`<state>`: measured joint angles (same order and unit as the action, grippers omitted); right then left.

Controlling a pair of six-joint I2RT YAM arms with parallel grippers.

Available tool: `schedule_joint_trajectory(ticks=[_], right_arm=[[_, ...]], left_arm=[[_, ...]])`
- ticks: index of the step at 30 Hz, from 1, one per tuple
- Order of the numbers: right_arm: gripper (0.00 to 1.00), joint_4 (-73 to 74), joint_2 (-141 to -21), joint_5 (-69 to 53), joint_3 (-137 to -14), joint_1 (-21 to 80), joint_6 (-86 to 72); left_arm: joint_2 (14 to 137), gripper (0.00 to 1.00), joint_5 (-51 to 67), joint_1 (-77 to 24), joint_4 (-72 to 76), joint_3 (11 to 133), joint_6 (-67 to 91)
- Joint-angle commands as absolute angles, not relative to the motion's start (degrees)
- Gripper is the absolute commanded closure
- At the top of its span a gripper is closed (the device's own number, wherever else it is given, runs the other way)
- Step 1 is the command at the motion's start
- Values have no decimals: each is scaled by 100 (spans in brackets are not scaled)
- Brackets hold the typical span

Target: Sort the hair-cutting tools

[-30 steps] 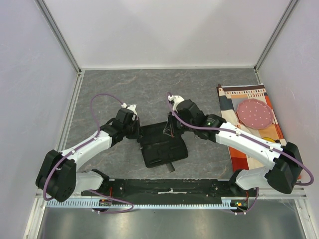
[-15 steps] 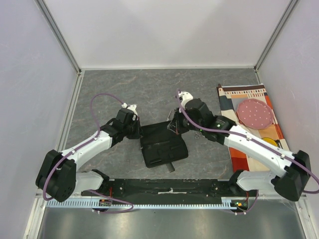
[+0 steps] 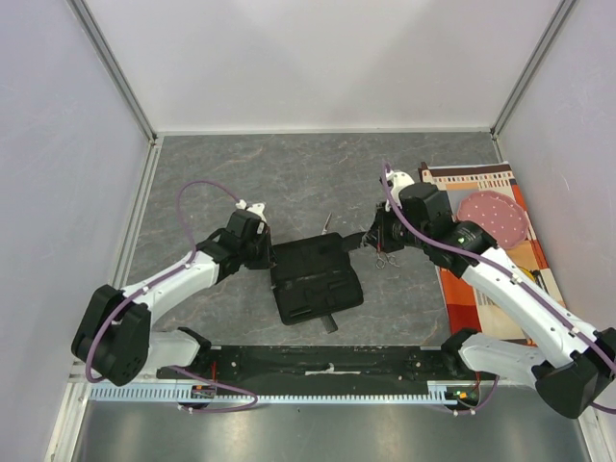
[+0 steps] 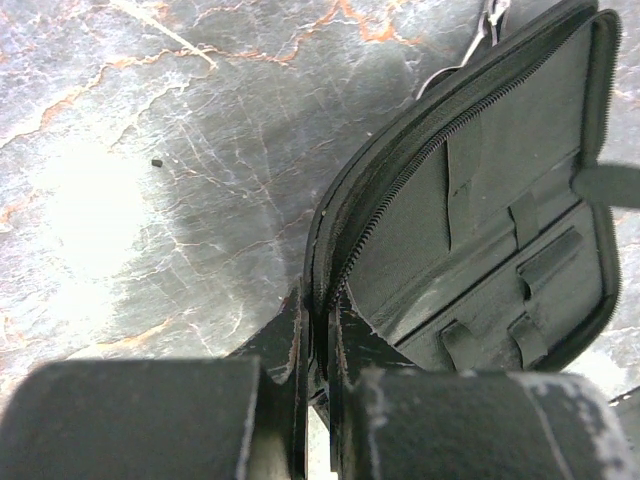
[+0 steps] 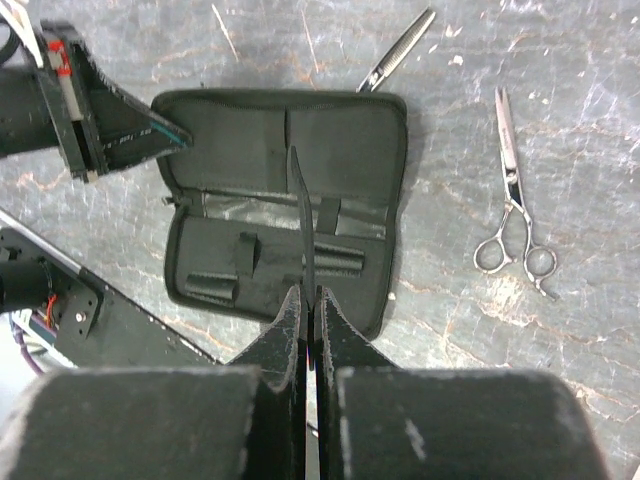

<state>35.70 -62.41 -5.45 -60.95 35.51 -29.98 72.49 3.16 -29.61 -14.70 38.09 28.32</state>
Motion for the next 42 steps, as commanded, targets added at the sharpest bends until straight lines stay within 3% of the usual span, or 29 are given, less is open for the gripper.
schedule_joint_trajectory(ticks=[1,12,27,42], right_arm=[[100,3744,-6205,-922,-5959,3437,-2751],[100,3174,-6346,-1608,-5292,2962,-2663],[100,2743,-6609,-2320,-5274,2276,-2593],[100,2400,-6715,-2321,-4588,2145,-2742]], left_arm=[[7724,98,-158,-2988,-1758,3928,2540],[8244,98,-220,-2988,-1697,4104,2487],[8358,98,-202,-2988,-1723,4078,2443],[8411,98,-167,-2988,-1714,4104,2443]])
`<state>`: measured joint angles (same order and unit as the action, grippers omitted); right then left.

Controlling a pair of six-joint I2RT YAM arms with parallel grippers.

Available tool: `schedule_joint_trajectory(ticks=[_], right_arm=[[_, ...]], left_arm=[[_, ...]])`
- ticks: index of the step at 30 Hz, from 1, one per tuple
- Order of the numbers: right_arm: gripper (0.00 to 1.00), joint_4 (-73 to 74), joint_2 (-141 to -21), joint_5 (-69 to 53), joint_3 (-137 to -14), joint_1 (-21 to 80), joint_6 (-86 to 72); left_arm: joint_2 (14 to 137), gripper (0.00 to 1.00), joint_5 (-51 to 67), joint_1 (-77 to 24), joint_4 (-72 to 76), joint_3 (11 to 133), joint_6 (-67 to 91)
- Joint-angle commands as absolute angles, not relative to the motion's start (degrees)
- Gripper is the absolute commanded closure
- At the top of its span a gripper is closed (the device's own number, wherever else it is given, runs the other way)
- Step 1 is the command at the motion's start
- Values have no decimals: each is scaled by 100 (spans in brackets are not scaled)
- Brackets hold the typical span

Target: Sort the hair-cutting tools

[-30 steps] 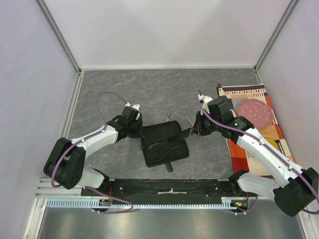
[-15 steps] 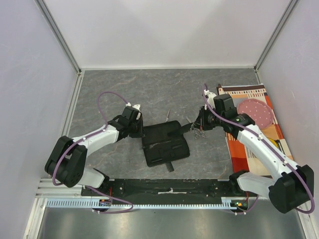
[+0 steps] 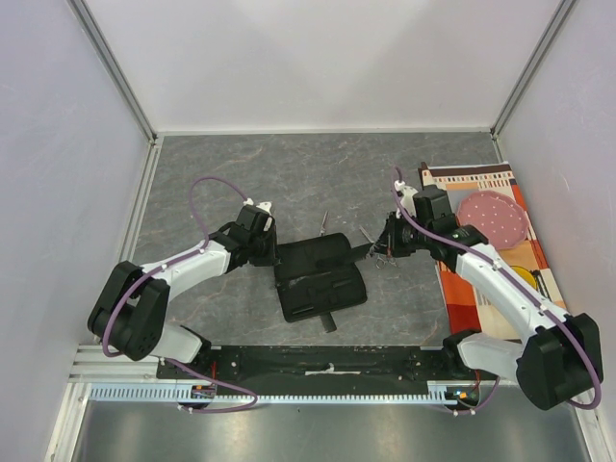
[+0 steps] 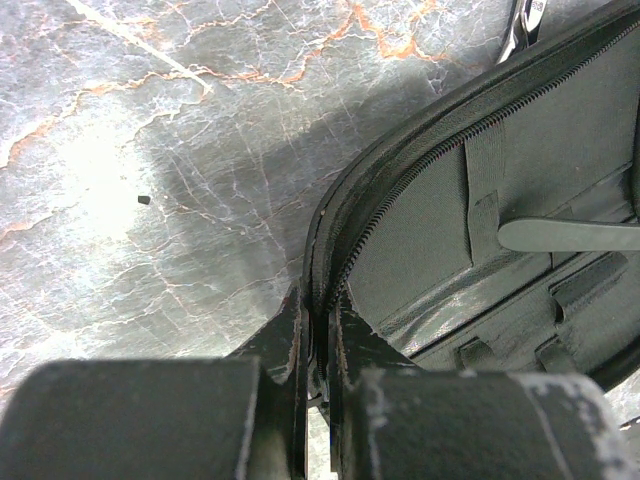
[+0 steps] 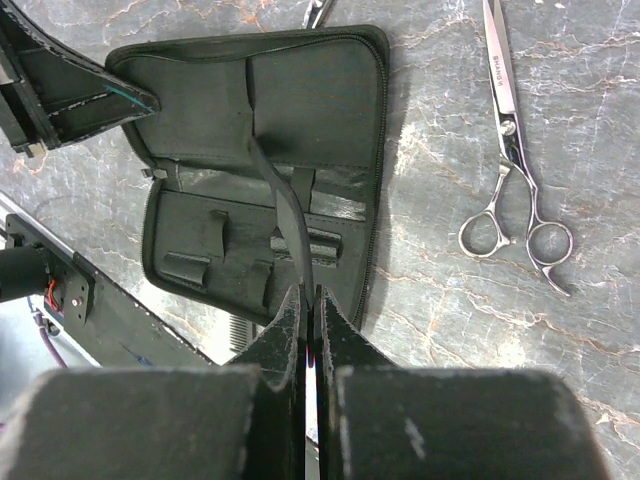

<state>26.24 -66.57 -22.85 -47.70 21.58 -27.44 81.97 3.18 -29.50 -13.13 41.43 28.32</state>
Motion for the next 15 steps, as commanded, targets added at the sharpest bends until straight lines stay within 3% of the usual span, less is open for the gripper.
schedule_joint_trajectory(ticks=[1,15], right_arm=[[100,2391,-6715,-2303,-4562,2127,-2733],[100,1232,-7259,-2381,-3718,2136,-2953]], left_arm=[[8411,98,-158,-2988,-1714,4096,2443],[8411,98,-158,-3006,-1705,4113,2426]])
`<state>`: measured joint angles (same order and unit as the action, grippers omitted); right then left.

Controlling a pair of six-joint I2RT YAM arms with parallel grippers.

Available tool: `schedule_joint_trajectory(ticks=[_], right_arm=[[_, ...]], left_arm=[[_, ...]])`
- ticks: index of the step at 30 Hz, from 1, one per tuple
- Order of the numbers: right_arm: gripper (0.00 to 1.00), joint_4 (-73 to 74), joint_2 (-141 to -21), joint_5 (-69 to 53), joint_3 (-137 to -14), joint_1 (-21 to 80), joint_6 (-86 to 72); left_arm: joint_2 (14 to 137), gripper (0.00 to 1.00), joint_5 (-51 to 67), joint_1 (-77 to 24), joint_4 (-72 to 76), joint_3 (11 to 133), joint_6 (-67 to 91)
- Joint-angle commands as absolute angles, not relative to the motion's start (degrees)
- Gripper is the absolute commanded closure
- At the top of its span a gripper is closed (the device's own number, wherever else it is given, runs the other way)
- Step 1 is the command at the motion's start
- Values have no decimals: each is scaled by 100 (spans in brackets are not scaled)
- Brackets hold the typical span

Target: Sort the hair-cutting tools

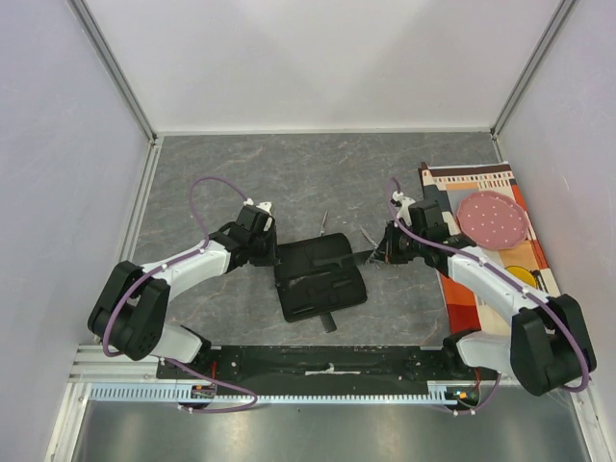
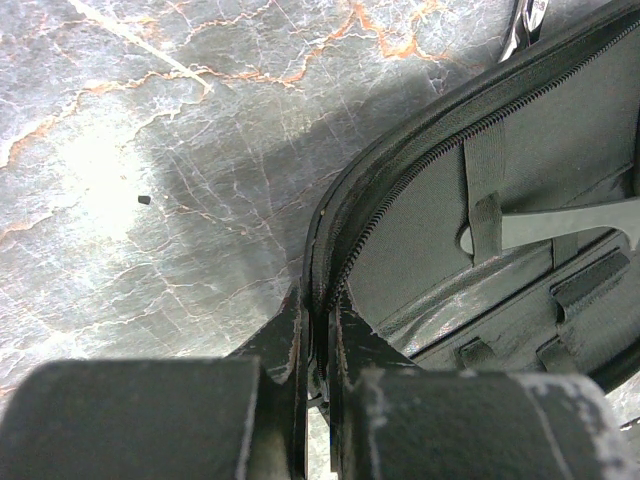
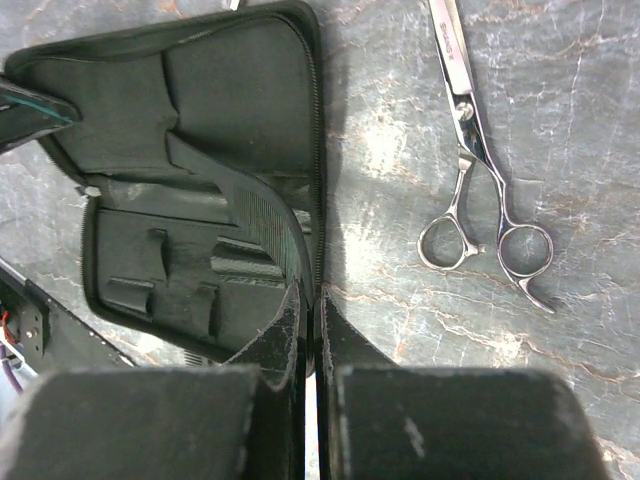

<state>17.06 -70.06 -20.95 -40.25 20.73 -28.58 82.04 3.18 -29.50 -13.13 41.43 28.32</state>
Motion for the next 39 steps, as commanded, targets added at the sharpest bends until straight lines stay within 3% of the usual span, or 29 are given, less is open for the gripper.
schedule_joint_trajectory(ticks=[1,10,25,39], right_arm=[[100,1178,-7329,-2391,-3674,2136,-2944],[100,546,-7944,-2444,-3524,2171,-2944],[100,255,-9009,-1837,-4921,2794,-2347],[100,-808,-9351,-1573,-4456,3322,-2961]], left_arm=[[8411,98,-158,-3006,-1714,4105,2426],[8411,98,-185,-3015,-1705,4113,2435],[8429,98,-220,-3129,-1714,4157,2443],[8279,98,-255,-3182,-1758,4096,2479]])
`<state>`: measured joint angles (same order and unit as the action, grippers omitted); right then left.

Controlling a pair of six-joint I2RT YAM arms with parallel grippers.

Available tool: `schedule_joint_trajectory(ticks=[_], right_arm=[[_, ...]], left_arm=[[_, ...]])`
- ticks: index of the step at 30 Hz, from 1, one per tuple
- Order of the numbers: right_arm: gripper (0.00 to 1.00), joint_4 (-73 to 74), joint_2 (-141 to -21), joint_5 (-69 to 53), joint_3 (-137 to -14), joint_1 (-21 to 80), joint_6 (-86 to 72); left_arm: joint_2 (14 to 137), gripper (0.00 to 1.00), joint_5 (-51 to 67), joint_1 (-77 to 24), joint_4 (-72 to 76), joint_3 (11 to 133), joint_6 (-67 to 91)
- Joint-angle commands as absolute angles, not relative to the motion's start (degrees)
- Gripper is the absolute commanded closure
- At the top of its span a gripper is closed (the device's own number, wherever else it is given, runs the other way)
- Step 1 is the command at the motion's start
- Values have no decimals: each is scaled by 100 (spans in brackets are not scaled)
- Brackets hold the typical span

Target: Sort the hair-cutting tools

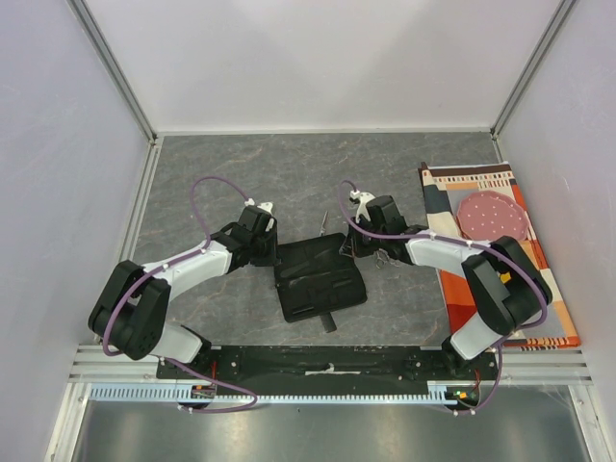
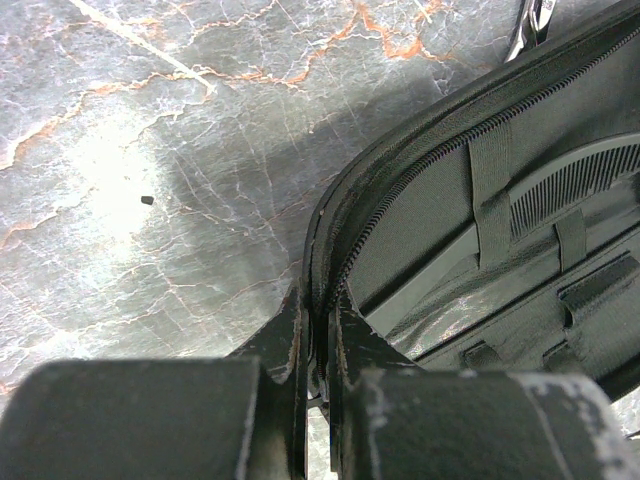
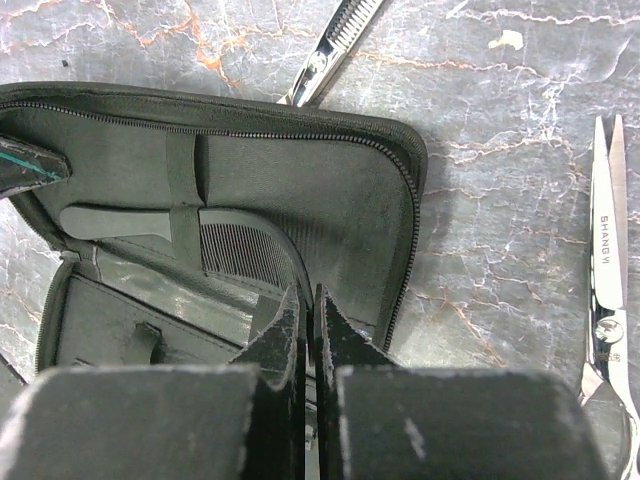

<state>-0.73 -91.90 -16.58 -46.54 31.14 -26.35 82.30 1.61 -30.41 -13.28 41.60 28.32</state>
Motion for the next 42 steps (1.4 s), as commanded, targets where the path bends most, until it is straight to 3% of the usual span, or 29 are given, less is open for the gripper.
schedule_joint_trajectory(ticks=[1,20,22,23,24,26,27,31,37,42], right_arm=[[100,-983,-9386,-1573,-4386,3322,-3032],[100,-897,-8860,-1512,-3805,3674,-3630],[88,-547,-8772,-1476,-3972,3674,-3463],[65,-414,-8719,-1468,-4034,3674,-3411],[55,-196,-8658,-1450,-4104,3683,-3323],[38,-9,-8290,-1302,-4157,3691,-3252],[34,452,-8114,-1196,-4236,3726,-3165],[25,1361,-7070,-669,-4578,3928,-3094],[23,2240,-6066,-1,-4685,4912,-3576],[23,2575,-5976,1000,-4623,6255,-4314]], left_arm=[[8288,98,-246,-3182,-1767,4096,2487],[8113,98,-404,-3208,-1793,4034,2558],[8086,98,-387,-3208,-1723,3991,2558],[8069,98,-378,-3208,-1705,3999,2549],[8060,98,-387,-3208,-1705,3999,2531],[8016,98,-404,-3208,-1714,4034,2522],[7955,98,-413,-3208,-1696,4034,2514],[7788,98,-404,-3208,-1696,4052,2531],[7112,98,-115,-3208,-1617,4008,2619],[6680,98,105,-3208,-1643,4200,2716]])
